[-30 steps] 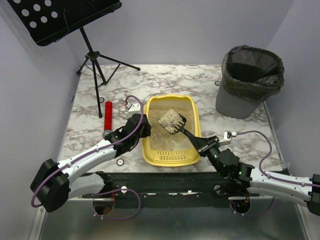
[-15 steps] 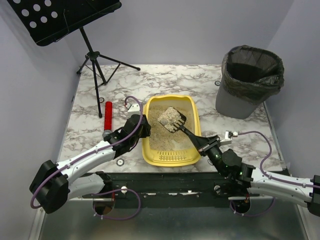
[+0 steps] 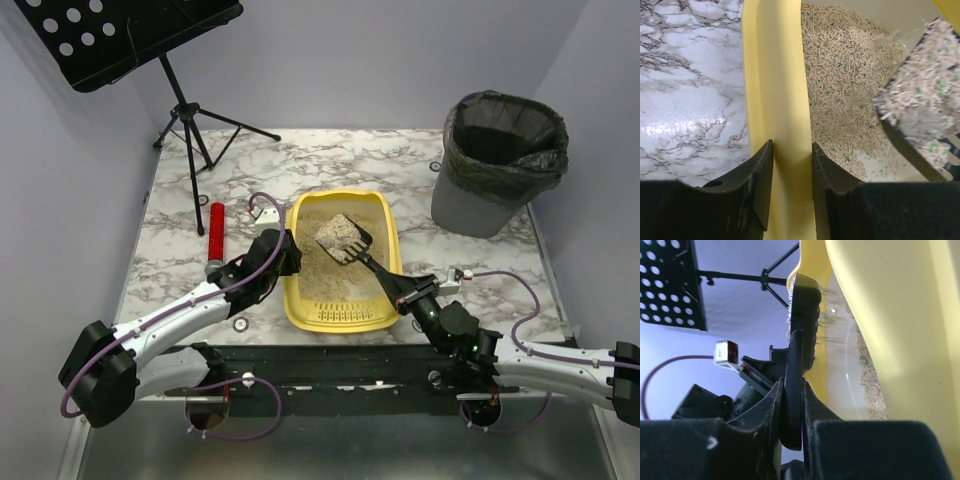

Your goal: Clean the litter box

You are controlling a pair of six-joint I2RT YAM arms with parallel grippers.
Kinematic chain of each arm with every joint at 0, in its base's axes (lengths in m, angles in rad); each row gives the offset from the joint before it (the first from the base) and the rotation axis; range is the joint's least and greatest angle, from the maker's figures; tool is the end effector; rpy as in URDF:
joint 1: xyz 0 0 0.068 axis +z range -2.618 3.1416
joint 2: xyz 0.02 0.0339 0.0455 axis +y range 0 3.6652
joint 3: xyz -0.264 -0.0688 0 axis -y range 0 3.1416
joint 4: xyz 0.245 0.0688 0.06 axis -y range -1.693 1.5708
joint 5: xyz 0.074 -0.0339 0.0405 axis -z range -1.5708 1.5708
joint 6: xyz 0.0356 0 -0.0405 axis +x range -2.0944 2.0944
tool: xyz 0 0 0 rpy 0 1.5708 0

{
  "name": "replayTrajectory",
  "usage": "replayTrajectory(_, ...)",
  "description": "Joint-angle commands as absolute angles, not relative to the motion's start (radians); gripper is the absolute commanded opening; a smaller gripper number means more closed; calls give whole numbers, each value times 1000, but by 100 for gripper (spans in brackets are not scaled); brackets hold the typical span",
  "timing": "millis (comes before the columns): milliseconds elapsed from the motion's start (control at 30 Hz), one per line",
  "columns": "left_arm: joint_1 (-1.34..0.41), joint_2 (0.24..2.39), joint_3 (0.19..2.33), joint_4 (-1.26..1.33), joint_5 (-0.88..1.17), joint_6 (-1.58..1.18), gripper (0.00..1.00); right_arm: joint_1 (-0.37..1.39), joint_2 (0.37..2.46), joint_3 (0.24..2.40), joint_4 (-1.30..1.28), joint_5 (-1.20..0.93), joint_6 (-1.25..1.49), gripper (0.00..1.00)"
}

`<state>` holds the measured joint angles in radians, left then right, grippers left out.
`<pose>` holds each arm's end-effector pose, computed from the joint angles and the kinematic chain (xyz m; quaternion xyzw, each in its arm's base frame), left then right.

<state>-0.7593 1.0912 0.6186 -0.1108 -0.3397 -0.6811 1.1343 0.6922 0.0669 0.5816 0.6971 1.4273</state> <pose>0.1775 -0.1521 0.2304 -0.0461 0.8704 -0.1962 0.4493 0.0849 0.1278 0.1828 0.3327 0.6372 0.5522 0.4223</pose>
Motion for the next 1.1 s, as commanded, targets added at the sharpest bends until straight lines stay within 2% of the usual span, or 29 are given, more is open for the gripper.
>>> replayTrajectory(0,-767,1089,578,-204,-259,-686,11,1138,601,70,582,781,1455,0)
replayTrajectory(100,-767,1080,575,-198,-256,-684,11,1140,560,39,722,726,1268,0)
replayTrajectory(167,-767,1085,577,-199,-256,-684,11,1140,531,28,689,777,1365,1)
replayTrajectory(300,-767,1081,574,-206,-259,-687,11,1140,600,66,799,746,1235,1)
replayTrajectory(433,-767,1068,572,-201,-261,-689,11,1140,617,34,813,804,1344,0)
replayTrajectory(567,-767,1075,572,-196,-249,-687,11,1140,684,75,931,773,1186,1)
replayTrajectory(667,-767,1081,571,-199,-250,-687,11,1140,657,64,778,827,1389,1)
replayTrajectory(800,-767,1085,572,-193,-242,-687,11,1140,695,138,797,740,1220,1)
replayTrajectory(867,-767,1085,575,-202,-245,-687,11,1140,637,98,766,787,1300,1)
replayTrajectory(900,-767,1081,574,-201,-244,-687,11,1140,631,98,700,890,1430,1)
replayTrajectory(967,-767,1072,571,-198,-241,-687,11,1140,650,159,742,933,1315,1)
replayTrajectory(1067,-767,1068,568,-196,-250,-687,11,1138,681,210,684,775,1227,0)
